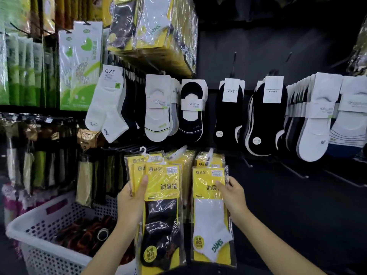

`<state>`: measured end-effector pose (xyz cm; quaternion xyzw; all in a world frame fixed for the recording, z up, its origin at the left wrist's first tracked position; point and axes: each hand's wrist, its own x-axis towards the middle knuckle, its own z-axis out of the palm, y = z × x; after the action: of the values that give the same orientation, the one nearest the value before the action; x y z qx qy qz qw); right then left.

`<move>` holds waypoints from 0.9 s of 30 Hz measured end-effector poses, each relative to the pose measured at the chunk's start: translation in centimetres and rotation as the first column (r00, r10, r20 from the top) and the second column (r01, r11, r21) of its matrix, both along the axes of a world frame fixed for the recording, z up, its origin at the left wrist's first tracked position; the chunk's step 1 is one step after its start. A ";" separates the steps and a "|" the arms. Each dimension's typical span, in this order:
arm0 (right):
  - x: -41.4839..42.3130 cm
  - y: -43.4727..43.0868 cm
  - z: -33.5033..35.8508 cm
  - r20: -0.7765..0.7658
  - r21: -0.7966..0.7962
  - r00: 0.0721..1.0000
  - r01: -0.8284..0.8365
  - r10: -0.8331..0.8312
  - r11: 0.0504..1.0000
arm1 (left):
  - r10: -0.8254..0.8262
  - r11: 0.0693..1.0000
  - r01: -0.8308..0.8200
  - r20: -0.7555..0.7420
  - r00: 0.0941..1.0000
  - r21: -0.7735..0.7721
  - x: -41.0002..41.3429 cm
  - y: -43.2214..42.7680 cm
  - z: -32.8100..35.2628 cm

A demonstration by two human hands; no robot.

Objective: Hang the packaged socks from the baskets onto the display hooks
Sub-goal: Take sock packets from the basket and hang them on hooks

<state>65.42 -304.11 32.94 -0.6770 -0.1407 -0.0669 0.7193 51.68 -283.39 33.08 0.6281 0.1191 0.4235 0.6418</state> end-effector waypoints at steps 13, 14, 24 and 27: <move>6.7 2.1 -3.7 -0.235 -0.029 0.891 0.392 -0.388 0.919 | -0.044 0.999 0.044 0.016 0.999 0.013 1.2 1.1 -1.6; 6.3 1.7 -4.0 -0.238 -0.037 0.880 0.415 -0.411 0.909 | -0.047 0.999 0.047 0.014 0.999 0.015 1.1 1.0 -1.7; -4.7 2.2 -0.7 0.008 -0.094 0.978 -0.206 0.208 0.974 | -0.215 0.976 0.217 0.068 0.974 -0.015 0.6 -2.8 -1.6; -6.7 2.5 0.2 0.057 -0.062 0.968 -0.240 0.243 0.969 | -0.279 0.958 0.283 0.086 0.957 -0.048 0.5 -4.2 -1.2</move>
<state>58.74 -301.58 33.10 -0.6717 -0.2468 0.0034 0.6985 52.15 -287.63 31.92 0.6023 0.0160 0.3484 0.7181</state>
